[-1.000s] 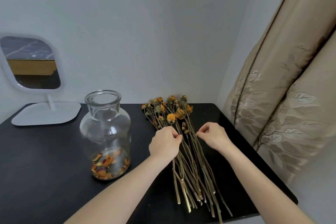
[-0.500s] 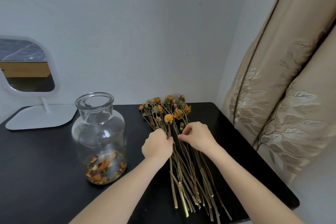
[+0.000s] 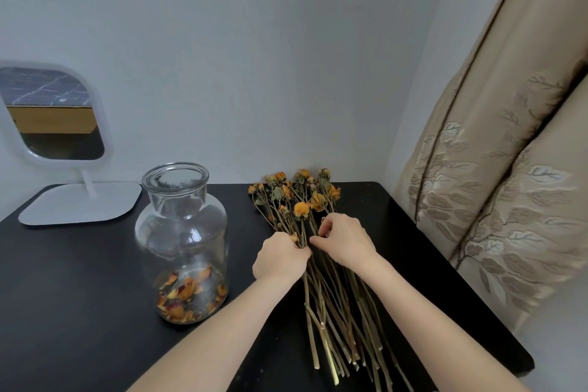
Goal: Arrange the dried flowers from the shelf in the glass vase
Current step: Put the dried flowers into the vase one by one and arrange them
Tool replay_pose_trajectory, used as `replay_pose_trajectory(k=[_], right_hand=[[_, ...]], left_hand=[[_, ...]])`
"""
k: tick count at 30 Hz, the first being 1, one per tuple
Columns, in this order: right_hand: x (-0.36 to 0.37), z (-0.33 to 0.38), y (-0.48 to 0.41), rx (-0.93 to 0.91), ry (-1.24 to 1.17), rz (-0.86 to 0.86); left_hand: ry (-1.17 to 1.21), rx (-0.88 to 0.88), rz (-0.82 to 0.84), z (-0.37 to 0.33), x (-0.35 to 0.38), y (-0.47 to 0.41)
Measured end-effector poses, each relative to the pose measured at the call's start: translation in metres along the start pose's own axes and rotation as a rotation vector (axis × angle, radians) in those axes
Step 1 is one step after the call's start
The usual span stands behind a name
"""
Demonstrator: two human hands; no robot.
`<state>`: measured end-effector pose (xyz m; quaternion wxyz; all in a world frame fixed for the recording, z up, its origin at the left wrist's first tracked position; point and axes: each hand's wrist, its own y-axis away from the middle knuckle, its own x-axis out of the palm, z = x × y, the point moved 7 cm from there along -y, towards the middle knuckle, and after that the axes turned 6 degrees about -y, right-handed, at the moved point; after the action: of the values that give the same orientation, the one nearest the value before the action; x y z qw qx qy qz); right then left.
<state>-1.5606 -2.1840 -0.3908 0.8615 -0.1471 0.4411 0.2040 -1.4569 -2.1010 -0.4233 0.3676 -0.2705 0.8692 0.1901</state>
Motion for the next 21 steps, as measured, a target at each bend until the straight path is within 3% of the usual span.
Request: replay_pose_trajectory(k=[4, 21], right_hand=[[0.008, 0.012, 0.0, -0.035, -0.007, 0.064], [0.015, 0.0, -0.011, 0.231, -0.2, 0.17]], left_hand=[[0.044, -0.004, 0.023, 0.002, 0.001, -0.001], [0.176, 0.014, -0.022, 0.001, 0.002, -0.003]])
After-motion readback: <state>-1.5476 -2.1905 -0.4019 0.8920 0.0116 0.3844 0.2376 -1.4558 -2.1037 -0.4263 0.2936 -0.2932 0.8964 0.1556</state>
